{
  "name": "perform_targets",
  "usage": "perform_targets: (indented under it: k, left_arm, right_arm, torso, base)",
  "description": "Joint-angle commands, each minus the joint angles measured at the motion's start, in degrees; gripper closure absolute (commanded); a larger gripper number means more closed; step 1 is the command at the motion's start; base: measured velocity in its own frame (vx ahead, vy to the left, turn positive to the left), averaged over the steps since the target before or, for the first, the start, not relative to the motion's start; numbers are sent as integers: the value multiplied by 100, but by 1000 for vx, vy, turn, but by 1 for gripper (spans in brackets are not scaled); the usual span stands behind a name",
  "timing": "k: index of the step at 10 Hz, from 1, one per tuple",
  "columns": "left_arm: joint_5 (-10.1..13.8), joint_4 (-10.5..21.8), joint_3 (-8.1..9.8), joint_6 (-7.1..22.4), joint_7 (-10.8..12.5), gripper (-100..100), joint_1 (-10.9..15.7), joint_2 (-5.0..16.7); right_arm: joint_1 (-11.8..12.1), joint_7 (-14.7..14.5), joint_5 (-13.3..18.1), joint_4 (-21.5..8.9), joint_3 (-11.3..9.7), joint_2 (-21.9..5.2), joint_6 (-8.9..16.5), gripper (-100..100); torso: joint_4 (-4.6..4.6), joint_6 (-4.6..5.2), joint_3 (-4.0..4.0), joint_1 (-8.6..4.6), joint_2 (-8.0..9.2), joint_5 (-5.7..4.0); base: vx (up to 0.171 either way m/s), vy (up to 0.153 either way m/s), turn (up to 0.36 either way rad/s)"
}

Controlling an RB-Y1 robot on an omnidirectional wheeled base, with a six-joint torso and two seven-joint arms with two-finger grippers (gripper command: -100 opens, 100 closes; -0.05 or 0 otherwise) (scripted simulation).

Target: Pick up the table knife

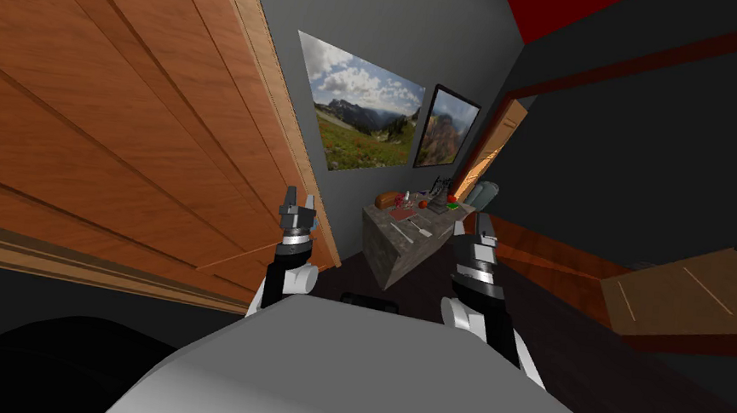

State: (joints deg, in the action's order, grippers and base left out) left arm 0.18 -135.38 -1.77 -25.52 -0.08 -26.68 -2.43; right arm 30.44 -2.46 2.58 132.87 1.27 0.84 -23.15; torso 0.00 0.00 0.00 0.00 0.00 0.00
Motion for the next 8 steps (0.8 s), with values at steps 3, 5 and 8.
perform_targets:
  k: [3, 5, 8]
  left_arm:
    - [0, 0, 0, 0, 0, 0, 0, 0]
    - [0, 0, 0, 0, 0, 0, 0, 0]
    - [0, 0, 0, 0, 0, 0, 0, 0]
  right_arm:
    - [135, 71, 58, -32, -134, -499, -29, -100]
    - [283, 138, 116, -97, -277, -832, -58, -100]
    - [592, 255, 231, -281, -573, -1380, -118, -100]
  torso:
    - [-1, -1, -3, 6, -6, 1]
    - [-3, -1, -8, 13, -13, 3]
    - [-4, -1, -10, 15, -16, 3]
  base:
    - [21, 20, 62]
    - [41, 39, 89]
    - [43, 47, 124]
